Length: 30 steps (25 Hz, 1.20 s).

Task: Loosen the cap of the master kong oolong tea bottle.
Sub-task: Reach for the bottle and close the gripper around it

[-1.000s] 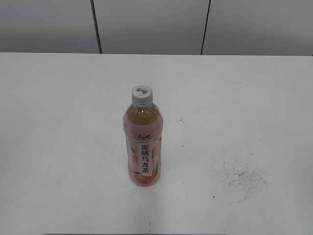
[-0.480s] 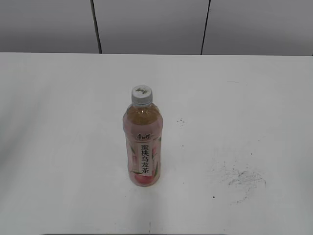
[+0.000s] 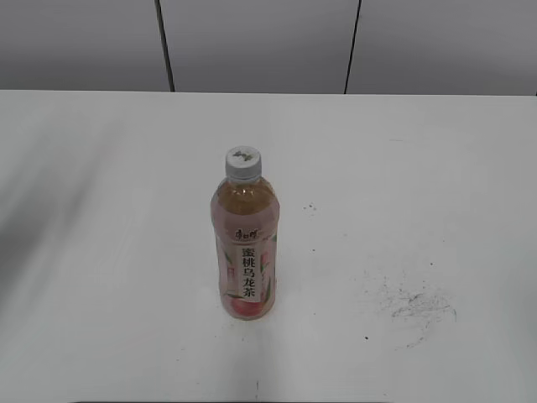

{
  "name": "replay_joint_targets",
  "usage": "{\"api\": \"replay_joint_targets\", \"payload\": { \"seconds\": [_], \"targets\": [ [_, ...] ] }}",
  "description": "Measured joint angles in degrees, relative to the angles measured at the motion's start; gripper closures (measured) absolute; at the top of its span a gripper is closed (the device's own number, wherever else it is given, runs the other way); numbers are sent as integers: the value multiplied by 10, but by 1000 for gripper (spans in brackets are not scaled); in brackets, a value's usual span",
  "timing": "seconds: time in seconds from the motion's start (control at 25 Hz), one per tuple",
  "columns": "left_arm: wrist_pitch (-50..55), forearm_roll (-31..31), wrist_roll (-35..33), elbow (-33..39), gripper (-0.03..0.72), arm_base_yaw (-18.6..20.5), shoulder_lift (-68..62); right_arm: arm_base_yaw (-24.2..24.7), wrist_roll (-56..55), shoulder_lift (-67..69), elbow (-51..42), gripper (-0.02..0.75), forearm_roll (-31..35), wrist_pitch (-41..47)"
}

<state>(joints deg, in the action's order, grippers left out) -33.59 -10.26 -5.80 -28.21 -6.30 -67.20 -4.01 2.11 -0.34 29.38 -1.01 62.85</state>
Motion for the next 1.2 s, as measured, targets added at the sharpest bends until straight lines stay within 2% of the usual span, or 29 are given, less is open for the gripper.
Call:
{"api": "replay_joint_targets", "payload": {
  "seconds": [0.16,0.32,0.44,0.6,0.8,0.92,1.08,1.2],
  "targets": [
    [-100,22,5,0,100,-19,-108,0,0,0,0,192,0,0],
    [-219,64,58,0,101,-25,-221,0,0,0,0,192,0,0],
    [-325,69,74,-1,101,-25,-302,0,0,0,0,192,0,0],
    [-346,90,108,-9,101,-25,-369,0,0,0,0,192,0,0],
    [-354,193,133,-9,101,-25,-376,0,0,0,0,192,0,0],
    [-357,249,146,17,101,-25,-367,0,0,0,0,192,0,0],
    [-357,276,229,75,101,-26,-322,0,0,0,0,192,0,0],
    [-357,317,249,110,101,-26,-281,0,0,0,0,192,0,0]
  ]
}}
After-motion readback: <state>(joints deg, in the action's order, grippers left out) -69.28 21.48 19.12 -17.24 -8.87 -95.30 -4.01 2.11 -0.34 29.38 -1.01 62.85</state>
